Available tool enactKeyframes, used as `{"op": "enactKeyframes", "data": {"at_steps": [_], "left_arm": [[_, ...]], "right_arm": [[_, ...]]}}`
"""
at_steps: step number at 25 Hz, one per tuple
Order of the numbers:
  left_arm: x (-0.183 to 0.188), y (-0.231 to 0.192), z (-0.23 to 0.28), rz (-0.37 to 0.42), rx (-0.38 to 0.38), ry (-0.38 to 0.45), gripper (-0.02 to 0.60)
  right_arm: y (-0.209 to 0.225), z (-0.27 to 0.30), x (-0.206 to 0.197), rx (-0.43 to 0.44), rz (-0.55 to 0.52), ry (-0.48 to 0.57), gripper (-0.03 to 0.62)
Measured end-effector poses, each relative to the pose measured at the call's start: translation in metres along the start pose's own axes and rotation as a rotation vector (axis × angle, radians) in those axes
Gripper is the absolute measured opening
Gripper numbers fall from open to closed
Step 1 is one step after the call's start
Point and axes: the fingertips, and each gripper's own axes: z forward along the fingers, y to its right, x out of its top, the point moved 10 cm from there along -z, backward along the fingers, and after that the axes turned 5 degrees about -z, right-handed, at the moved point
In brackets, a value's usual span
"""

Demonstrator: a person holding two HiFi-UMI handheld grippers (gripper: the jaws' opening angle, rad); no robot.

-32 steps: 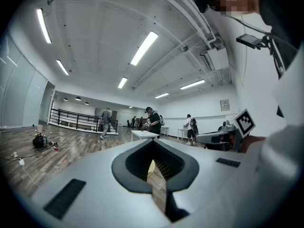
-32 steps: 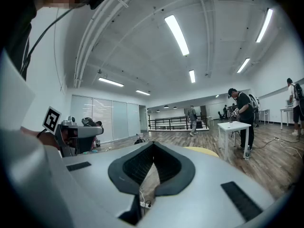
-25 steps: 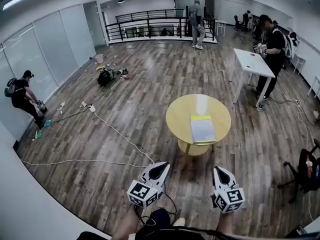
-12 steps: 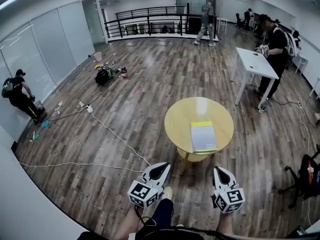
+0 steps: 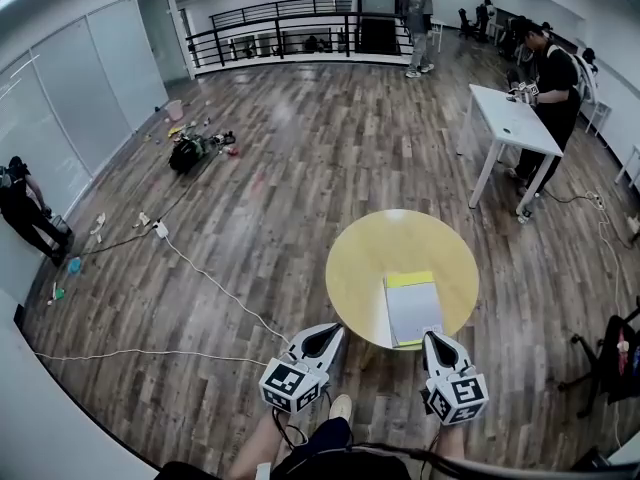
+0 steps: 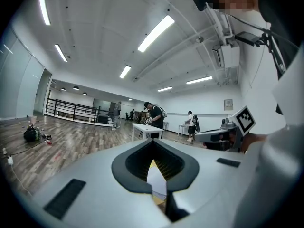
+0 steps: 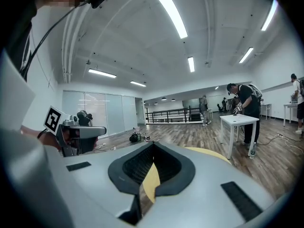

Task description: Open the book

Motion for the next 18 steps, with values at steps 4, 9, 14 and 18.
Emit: {"op": "enactKeyframes", "data": {"at_steps": [4, 9, 14, 18], "left_arm": [[0.006, -0.038, 0.034, -0.012, -0.028, -0.016, -0.005], [0.008, -0.057, 0.064, -0.037, -0.052, -0.031, -0.005], [0.001, -0.061, 0.086, -0.043, -0.056, -0.049, -0.005], [-0.005, -0.063, 0.089, -0.058, -0.028, -0.060, -0.005]], "right_arm": [[0.013, 0.042, 0.012, -0.025, 0.001, -0.002, 0.003], [0.030, 0.067, 0.021, -0.043, -0.003, -0.020, 0.003], [0.050, 0.088, 0.018, -0.031, -0.011, -0.038, 0.003], [0.053, 0.093, 0.014, -0.006, -0.011, -0.054, 0.003]]}}
